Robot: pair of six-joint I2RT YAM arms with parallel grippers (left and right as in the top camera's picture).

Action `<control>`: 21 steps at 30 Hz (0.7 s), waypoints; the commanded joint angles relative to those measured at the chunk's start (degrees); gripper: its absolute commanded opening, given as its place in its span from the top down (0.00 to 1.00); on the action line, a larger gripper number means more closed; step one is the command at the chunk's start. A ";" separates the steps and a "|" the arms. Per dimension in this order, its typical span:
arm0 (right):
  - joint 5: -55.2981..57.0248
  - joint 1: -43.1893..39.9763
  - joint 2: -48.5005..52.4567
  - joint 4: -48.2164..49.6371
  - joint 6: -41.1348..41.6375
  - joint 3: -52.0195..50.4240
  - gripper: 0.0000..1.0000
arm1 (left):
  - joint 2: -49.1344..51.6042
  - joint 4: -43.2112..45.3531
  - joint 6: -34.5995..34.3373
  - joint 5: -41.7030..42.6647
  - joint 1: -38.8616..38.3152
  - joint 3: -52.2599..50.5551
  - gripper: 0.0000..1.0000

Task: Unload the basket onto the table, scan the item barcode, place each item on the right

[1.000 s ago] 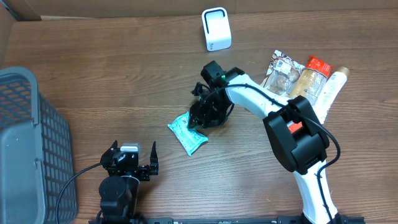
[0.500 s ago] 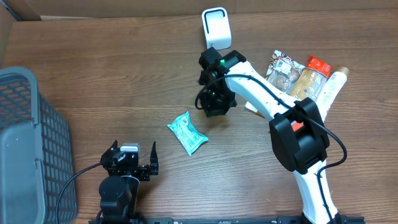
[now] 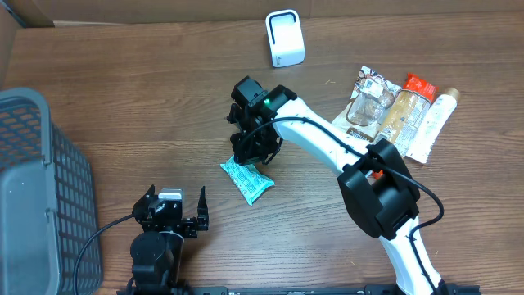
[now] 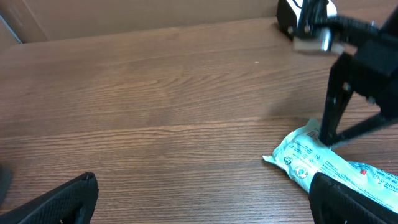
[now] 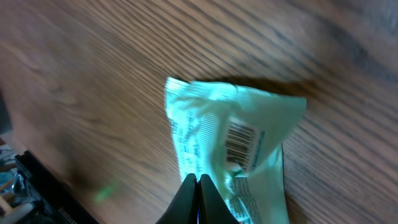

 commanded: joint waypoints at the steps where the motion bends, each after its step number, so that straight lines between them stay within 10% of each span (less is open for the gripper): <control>1: 1.14 0.31 0.81 3.04 2.36 -3.50 0.96 | -0.48 0.00 -0.72 -0.50 0.00 -0.35 0.00; 7: 10.60 0.37 2.12 7.98 10.14 -9.40 0.88 | -0.48 0.00 -0.72 -0.50 0.00 -0.35 0.01; 12: 10.54 0.35 2.16 8.85 10.73 -10.80 0.51 | -0.48 0.00 -0.72 -0.50 0.00 -0.35 0.00; 21: 13.46 -0.24 2.08 4.02 9.31 -5.05 0.47 | -0.48 0.00 -0.72 -0.50 0.00 -0.35 0.00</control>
